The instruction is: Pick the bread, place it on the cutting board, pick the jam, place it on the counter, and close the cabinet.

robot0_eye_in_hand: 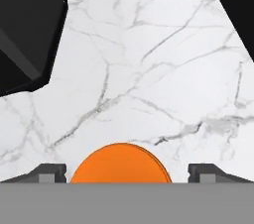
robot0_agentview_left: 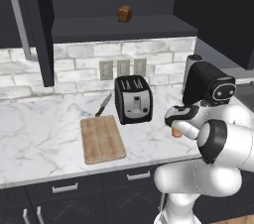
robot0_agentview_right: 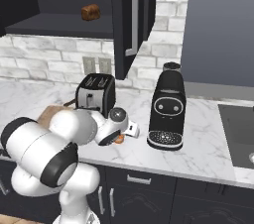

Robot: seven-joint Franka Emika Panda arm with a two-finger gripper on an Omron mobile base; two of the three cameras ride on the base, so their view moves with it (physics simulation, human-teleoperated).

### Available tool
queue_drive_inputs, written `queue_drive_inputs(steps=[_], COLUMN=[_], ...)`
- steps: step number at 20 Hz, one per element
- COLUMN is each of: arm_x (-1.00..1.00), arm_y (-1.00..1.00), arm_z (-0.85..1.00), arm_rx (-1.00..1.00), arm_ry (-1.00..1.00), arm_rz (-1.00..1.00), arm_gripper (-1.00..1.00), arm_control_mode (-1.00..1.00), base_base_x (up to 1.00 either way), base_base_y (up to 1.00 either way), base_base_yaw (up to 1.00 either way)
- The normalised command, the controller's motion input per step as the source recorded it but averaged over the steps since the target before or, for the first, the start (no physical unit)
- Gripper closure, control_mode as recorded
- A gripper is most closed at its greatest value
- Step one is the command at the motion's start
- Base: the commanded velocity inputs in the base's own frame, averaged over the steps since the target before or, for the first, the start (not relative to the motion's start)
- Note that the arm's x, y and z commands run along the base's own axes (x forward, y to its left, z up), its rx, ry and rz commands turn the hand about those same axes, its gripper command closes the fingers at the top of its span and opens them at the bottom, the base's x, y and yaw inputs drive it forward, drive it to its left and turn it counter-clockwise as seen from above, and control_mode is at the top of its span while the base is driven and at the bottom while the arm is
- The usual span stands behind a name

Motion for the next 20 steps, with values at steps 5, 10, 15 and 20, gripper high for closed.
queue_drive_inputs(steps=[5, 10, 15, 20], arm_x=[-0.02, 0.00, 0.00, -0.05], arm_y=[-0.05, 0.00, 0.00, 0.04], arm_z=[0.14, 0.30, 0.35, 0.42], arm_rx=[0.00, 0.00, -0.01, -0.07], arm_ry=[-0.09, -0.15, -0.15, -0.16], arm_rz=[0.00, 0.00, 0.00, 0.00], arm_gripper=[-1.00, -1.00, -1.00, -1.00], arm_control_mode=[-1.00, -1.00, -1.00, -1.00], base_base_x=[0.00, 0.00, 0.00, 0.00], base_base_y=[0.00, 0.00, 0.00, 0.00], base_base_yaw=[0.00, 0.00, 0.00, 0.00])
